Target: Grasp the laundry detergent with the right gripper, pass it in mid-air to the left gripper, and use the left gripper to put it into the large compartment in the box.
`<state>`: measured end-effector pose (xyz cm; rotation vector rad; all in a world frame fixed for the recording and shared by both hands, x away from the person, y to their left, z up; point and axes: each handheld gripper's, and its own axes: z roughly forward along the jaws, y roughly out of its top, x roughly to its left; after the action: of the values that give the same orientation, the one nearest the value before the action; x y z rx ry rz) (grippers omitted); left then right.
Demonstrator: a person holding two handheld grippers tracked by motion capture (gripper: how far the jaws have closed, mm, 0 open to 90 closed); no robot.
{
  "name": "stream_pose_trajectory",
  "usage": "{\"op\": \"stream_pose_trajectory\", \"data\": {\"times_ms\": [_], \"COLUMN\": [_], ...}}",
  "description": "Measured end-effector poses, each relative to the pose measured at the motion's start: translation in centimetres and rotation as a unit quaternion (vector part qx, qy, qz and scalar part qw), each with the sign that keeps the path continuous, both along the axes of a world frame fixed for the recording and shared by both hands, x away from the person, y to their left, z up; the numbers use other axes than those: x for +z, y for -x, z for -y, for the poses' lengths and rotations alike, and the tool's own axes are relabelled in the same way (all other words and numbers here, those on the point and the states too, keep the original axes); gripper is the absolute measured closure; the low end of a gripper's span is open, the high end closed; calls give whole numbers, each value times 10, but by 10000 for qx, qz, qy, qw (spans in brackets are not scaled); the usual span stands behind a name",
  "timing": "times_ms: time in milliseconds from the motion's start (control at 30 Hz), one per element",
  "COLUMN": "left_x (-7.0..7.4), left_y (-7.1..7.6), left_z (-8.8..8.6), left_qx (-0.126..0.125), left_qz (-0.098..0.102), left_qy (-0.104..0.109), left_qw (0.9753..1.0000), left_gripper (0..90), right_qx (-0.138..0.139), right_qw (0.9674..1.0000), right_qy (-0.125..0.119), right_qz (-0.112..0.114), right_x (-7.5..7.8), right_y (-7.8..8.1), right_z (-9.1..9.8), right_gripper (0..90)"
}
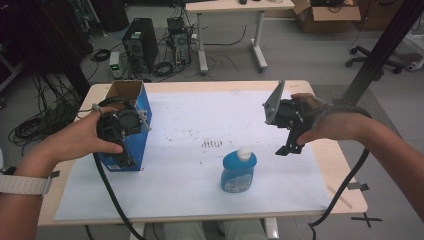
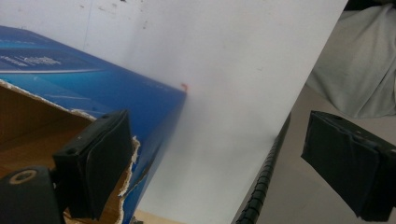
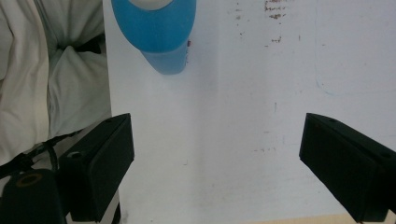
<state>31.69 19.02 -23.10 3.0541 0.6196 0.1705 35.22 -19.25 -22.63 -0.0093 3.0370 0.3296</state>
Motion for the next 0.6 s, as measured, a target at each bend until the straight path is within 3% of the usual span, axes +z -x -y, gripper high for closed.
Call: {"op": "stream_pose_trajectory", "data": {"times_ms": [600], "left_x": [8], "left_y": [4], "left_z": [2], "left_qx": [112], "left_qz": [204], "left_qy": [48], "left_qw": [9997], "left_gripper": [69], "right_qx": [68], "right_qw": [9997], "right_qy": [-230], "right_qz": [55], "right_x": [6], "right_y": [8], "right_z": [2], "right_gripper": [61]}}
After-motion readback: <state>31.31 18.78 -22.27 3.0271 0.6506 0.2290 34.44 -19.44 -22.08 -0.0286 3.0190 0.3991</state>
